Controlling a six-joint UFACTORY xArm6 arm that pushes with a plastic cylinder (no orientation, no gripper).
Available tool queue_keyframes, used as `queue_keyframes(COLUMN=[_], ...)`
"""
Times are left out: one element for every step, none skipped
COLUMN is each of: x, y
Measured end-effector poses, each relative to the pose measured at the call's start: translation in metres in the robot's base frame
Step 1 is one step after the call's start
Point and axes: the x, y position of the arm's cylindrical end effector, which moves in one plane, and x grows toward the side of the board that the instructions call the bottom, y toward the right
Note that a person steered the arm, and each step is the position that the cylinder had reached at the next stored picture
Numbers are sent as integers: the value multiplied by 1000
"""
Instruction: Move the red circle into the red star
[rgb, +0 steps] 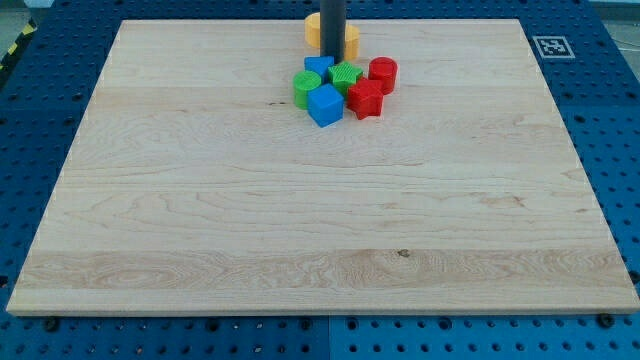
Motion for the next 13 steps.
queue_keyframes(x=[4, 16, 16, 33, 33, 33, 33, 35, 36, 32, 32, 30, 28], y=[-1, -1, -1, 0, 0, 0, 1, 15, 23, 24, 24, 37, 46])
